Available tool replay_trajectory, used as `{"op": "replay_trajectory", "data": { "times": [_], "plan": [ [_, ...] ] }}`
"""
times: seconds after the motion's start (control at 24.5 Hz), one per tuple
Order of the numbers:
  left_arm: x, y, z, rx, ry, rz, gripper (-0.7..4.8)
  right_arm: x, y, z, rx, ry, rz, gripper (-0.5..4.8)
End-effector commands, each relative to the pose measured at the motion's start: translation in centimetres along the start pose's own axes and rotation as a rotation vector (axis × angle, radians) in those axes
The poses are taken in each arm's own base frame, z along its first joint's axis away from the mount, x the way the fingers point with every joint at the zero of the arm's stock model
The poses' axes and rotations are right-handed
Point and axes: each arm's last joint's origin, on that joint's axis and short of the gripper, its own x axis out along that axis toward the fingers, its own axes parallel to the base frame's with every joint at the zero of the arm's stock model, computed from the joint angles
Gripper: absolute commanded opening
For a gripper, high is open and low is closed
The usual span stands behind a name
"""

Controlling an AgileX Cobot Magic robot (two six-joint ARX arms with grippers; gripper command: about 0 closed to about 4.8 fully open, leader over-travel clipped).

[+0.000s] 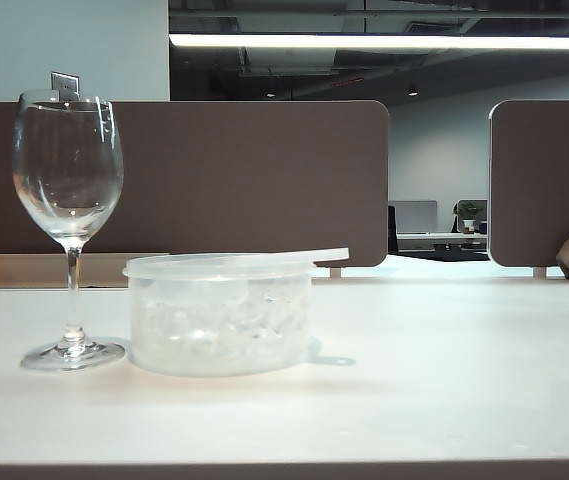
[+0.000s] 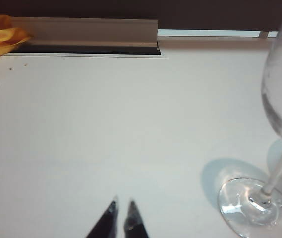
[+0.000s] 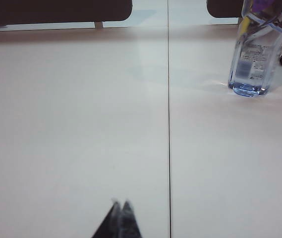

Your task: Pick up an ice shovel filled with ice cubes and pour the ice from the shovel into the glass.

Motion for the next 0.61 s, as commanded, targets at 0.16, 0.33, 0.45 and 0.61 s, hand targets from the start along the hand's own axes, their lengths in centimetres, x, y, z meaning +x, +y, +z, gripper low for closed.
{"op": "replay_trajectory", "data": {
  "times": [0.16, 0.33, 0.45, 0.61],
  "plan": [
    [-0.01, -0.01, 0.12, -0.003, -0.009, -0.004, 0.29, 0.07, -0.01, -0.18, -0.001, 0.003, 0.001, -0.01],
    [-0.01, -0.02, 0.12, -0.003, -0.009, -0.005, 0.29, 0.07, -0.01, -0.18, -0.001, 0.003, 0.001, -0.01],
    [-0.01, -0.02, 0.12, -0.003, -0.009, -0.005, 0.29, 0.07, -0.02, -0.18, -0.002, 0.003, 0.001, -0.01],
    [-0.02, -0.48, 0.11, 0.005, -0.009, -0.05, 0.29, 0.07, -0.01, -0.18, -0.002, 0.002, 0.001, -0.01]
  ]
}}
